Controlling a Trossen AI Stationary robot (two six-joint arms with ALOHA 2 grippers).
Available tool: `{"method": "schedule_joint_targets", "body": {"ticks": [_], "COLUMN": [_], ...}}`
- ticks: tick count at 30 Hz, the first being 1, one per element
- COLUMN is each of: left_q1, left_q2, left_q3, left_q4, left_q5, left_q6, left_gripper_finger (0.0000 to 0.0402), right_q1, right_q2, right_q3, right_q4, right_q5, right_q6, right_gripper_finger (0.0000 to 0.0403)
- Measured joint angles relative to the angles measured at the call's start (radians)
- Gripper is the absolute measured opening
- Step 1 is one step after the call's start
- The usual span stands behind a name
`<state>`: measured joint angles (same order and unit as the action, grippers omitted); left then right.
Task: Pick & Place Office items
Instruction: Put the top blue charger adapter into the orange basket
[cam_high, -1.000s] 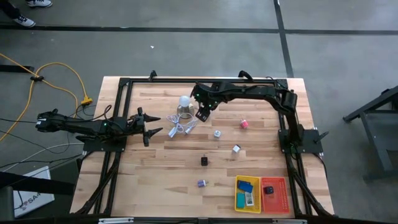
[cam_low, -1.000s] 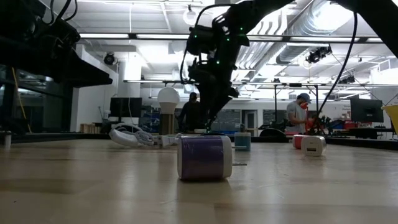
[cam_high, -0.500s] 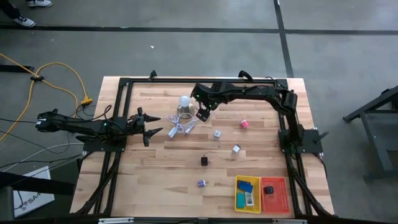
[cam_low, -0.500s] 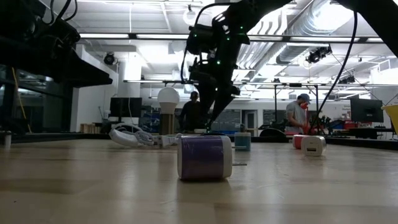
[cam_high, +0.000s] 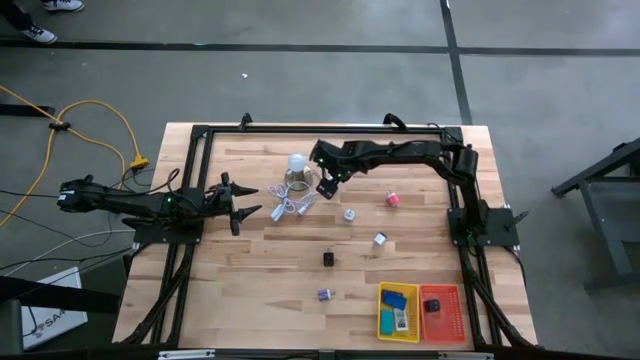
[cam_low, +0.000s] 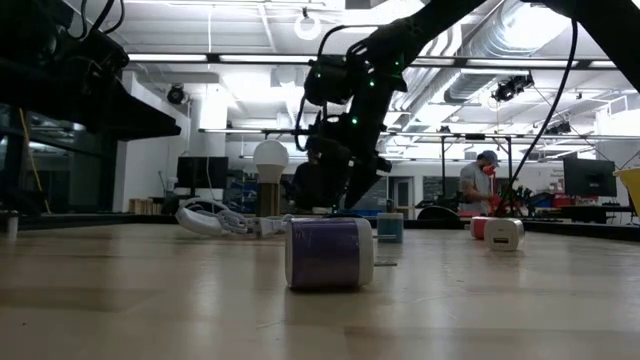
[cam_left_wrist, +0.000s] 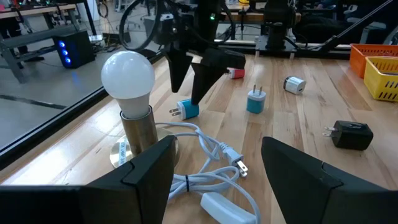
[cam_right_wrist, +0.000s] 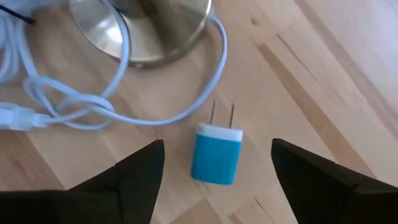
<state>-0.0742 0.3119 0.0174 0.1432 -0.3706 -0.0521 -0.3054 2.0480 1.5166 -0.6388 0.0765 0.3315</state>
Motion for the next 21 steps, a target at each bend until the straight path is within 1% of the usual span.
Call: {"method": "schedule_joint_targets", "body": {"ticks": [16,21], "left_q1": [0.000,0.000], "left_q2": [0.000,0.000], "left_q3": [0.000,0.000], "left_q4": [0.000,0.000], "left_q5": [0.000,0.000], "left_q6": [0.000,0.000], "left_gripper_finger": [0.0230,0.0230], "right_q1": [0.018,0.018], "right_q2": [0.000,0.000], "right_q3": [-0.054,-0.081], "right_q4": [0.036,0.070], "right_q5": [0.031,0.037], "right_q6": [0.050,0.060], "right_gripper_finger": [0.0283,0.0275]}}
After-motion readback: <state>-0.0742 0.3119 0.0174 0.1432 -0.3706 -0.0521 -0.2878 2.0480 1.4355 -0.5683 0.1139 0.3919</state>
